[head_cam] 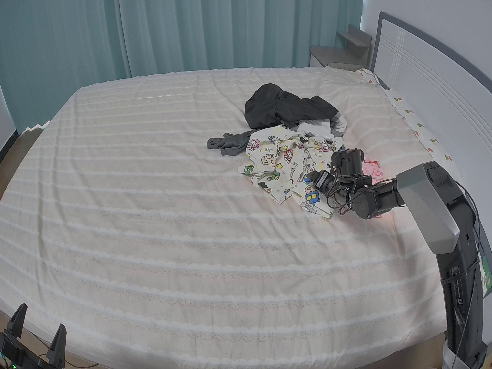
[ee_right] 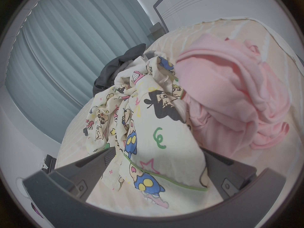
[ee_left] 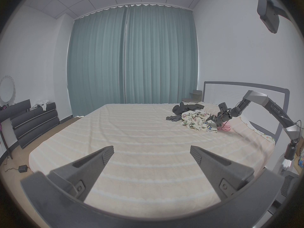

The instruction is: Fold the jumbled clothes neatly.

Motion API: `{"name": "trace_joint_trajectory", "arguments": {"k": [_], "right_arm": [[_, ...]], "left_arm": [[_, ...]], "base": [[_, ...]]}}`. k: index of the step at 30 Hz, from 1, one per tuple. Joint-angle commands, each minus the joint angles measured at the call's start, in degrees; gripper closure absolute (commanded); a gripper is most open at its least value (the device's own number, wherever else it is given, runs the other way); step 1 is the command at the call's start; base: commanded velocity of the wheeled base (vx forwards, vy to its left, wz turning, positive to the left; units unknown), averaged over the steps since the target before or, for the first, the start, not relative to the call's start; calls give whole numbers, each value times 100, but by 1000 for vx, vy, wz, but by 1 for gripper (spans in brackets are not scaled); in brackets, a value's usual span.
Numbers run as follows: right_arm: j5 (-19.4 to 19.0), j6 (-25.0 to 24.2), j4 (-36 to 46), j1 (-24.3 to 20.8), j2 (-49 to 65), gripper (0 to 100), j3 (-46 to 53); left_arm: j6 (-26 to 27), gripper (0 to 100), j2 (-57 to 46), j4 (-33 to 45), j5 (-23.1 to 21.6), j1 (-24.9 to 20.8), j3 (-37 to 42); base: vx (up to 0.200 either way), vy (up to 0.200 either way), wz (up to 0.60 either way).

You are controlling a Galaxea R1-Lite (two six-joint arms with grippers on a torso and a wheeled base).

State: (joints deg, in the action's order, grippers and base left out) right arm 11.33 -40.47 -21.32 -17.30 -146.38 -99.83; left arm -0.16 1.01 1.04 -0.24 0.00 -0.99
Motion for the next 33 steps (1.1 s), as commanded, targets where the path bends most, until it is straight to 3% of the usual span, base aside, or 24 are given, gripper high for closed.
{"name": "trace_joint_trajectory", "arguments": {"k": [1,2,11,14,20,25,30,33], "right_arm": [[10,22,427,-63,-584,0,-916],[19,22,524,-63,-646,100,-1056],[116,-40,726,-116,-488,100,-784],[10,-101,629,-160,145,100,34],[-667,-312,-250,-283,1420,100,1853],[-1352,-303,-1419,-309,2782,100,3945],[-1880,-277,-2051,-318,3617,100,5052],[-2222,-277,-2306,-362,4303,100,5580]], "left_arm": [[-2,0,-84,2,-2,0,55],[-2,0,-84,2,-2,0,55],[7,0,-75,2,-2,0,55],[7,0,-84,-7,-2,0,55],[25,0,-92,2,-11,0,55],[16,0,-92,2,-143,9,55],[209,0,-92,-60,-397,9,46],[-1179,0,787,-139,-758,-88,-1808]], "base": [[0,0,0],[0,0,0],[0,0,0],[0,0,0],[0,0,0],[0,0,0],[0,0,0],[0,0,0]]}}
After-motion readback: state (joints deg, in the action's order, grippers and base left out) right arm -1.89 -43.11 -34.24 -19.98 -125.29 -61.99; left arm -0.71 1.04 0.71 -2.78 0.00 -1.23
